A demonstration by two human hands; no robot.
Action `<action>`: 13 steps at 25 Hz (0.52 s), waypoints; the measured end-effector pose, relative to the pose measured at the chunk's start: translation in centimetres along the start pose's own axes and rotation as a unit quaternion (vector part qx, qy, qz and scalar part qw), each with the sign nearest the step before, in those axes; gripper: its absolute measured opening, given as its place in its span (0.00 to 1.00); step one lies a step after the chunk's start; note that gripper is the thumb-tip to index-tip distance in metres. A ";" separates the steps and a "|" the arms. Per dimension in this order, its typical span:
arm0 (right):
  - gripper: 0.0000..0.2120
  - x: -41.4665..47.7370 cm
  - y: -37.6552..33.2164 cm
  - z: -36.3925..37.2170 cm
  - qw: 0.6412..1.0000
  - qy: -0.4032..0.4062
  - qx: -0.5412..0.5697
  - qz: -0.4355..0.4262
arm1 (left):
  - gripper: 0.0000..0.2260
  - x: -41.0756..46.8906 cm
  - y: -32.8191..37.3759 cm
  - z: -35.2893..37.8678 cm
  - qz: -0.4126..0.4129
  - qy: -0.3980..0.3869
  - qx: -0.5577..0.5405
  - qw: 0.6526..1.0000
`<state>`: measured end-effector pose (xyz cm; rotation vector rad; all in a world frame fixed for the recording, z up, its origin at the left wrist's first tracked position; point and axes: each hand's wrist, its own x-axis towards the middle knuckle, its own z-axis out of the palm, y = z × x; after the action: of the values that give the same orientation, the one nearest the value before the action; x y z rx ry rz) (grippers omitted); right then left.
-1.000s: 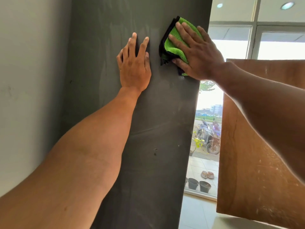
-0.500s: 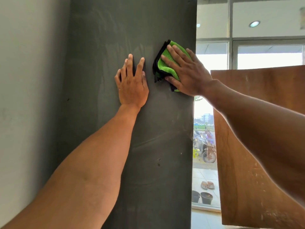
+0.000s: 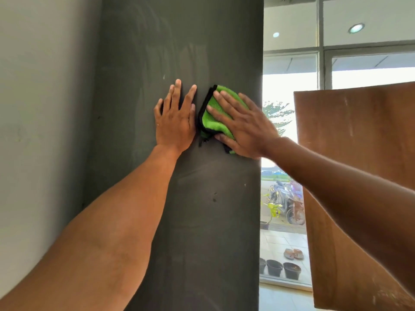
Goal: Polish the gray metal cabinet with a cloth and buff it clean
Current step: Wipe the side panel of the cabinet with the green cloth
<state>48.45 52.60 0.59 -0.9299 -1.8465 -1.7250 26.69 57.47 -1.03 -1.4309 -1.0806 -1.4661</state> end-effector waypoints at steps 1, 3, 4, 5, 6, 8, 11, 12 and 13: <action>0.33 -1.6 -1.5 0.3 1.000 -0.002 0.002 -0.007 | 0.23 -0.4 -0.2 0.0 -0.004 0.004 -0.001 1.000; 0.33 -5.0 -4.6 0.8 0.999 -0.021 -0.002 -0.047 | 0.23 -1.9 -0.1 0.3 -0.030 0.017 -0.012 0.999; 0.33 -6.2 -5.5 0.9 0.996 -0.038 -0.007 -0.079 | 0.23 -2.8 0.3 0.4 -0.041 0.018 -0.013 0.999; 0.33 -6.9 -5.5 0.9 0.991 -0.057 -0.008 -0.123 | 0.23 -3.6 0.7 0.5 -0.045 0.013 -0.010 0.999; 0.32 -6.7 -4.5 0.7 0.984 -0.065 -0.005 -0.168 | 0.23 -4.1 0.8 0.5 -0.042 0.004 -0.007 0.999; 0.31 -4.6 -2.1 0.1 0.983 -0.059 0.005 -0.175 | 0.23 -4.4 0.5 -0.3 -0.025 -0.009 -0.005 1.000; 0.32 -1.4 0.4 -0.6 0.999 -0.035 0.000 -0.028 | 0.23 -4.5 0.0 -1.2 -0.012 -0.040 0.005 0.999; 0.32 -1.8 -0.3 -0.5 1.000 -0.031 0.006 0.005 | 0.23 -4.8 0.0 -1.2 -0.010 -0.045 0.004 0.999; 0.33 -2.9 -2.0 -0.2 0.999 -0.020 0.016 0.022 | 0.24 -5.2 -0.1 -1.2 -0.011 -0.047 -0.002 0.999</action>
<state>48.92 51.95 -2.88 -0.9912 -1.8585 -1.6566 26.45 56.21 -6.22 -1.5086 -1.1541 -1.4297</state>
